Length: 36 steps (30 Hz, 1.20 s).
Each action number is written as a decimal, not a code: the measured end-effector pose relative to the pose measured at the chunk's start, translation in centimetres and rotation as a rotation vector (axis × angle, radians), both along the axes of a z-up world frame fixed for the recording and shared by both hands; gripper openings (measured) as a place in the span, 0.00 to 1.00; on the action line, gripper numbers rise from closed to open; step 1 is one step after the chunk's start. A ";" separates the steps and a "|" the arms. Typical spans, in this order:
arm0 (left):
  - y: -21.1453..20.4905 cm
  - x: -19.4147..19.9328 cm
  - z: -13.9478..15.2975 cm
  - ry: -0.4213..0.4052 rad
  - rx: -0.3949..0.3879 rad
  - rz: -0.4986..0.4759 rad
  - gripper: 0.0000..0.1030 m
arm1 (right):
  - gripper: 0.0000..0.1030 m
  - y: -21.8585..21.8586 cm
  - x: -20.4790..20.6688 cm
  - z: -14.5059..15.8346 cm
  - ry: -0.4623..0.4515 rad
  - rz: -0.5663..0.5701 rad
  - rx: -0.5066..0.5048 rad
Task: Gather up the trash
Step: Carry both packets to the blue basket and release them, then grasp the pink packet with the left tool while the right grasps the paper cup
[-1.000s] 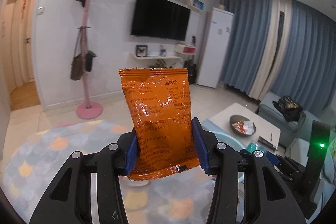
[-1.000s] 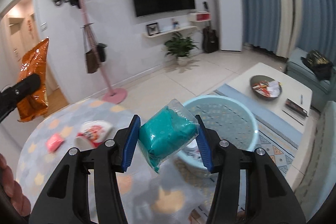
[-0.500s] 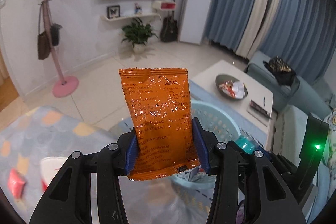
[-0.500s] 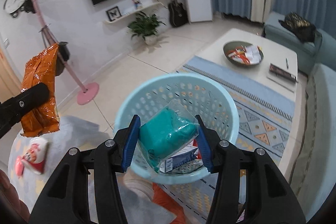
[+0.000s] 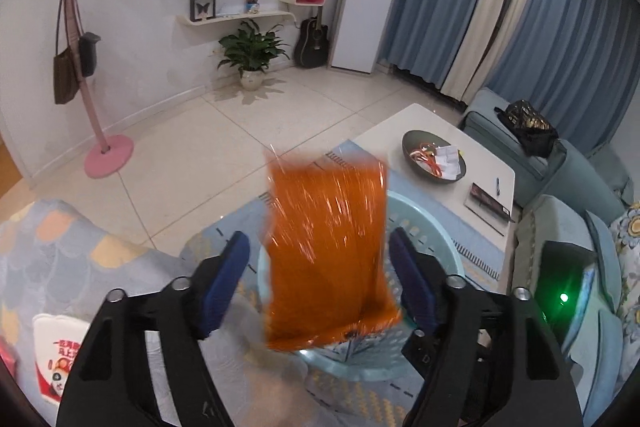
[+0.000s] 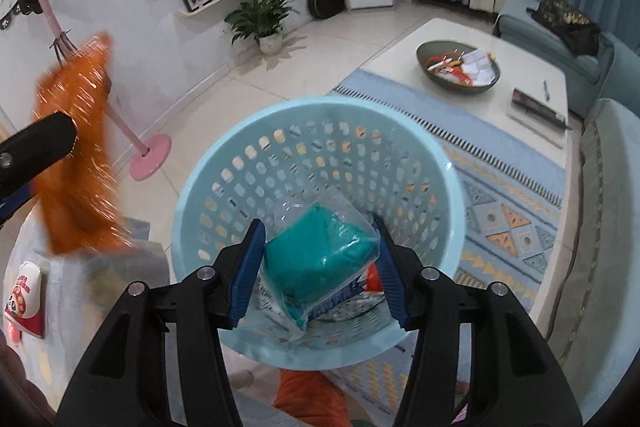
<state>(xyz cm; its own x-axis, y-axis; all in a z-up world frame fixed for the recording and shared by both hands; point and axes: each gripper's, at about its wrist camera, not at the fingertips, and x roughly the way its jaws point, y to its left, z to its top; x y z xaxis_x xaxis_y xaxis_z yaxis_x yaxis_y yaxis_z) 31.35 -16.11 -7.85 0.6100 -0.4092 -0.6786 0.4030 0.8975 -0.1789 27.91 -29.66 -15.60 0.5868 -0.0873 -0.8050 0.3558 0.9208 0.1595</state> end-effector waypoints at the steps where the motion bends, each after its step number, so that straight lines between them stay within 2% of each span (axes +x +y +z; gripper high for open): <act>1: 0.2 -0.4 0.1 -0.005 -0.004 -0.001 0.74 | 0.66 0.1 0.0 0.0 0.001 0.003 0.010; 4: 1.5 -1.2 1.0 -0.022 -0.033 0.004 0.84 | 0.69 0.9 -0.5 0.5 -0.016 0.014 -0.005; 8: 3.8 -3.0 2.5 -0.051 -0.072 0.019 0.85 | 0.69 2.1 -1.8 2.5 -0.057 0.034 -0.020; 14: 9.5 -7.0 4.5 -0.093 -0.137 0.104 0.87 | 0.69 5.1 -5.2 6.8 -0.167 0.075 -0.032; 21: 16.6 -11.6 5.9 -0.133 -0.190 0.234 0.87 | 0.70 11.3 -8.4 9.9 -0.259 0.224 -0.062; 26: 22.0 -14.5 5.8 -0.146 -0.209 0.345 0.87 | 0.70 16.1 -9.9 10.0 -0.277 0.340 -0.086; 30: 25.5 -16.1 4.8 -0.137 -0.205 0.433 0.87 | 0.71 19.4 -10.5 8.8 -0.291 0.419 -0.089; 33: 27.7 -16.9 3.7 -0.124 -0.164 0.507 0.87 | 0.71 20.9 -10.7 7.3 -0.283 0.443 -0.104; 36: 30.4 -17.8 2.5 -0.091 -0.186 0.560 0.87 | 0.71 21.8 -10.8 6.3 -0.276 0.461 -0.118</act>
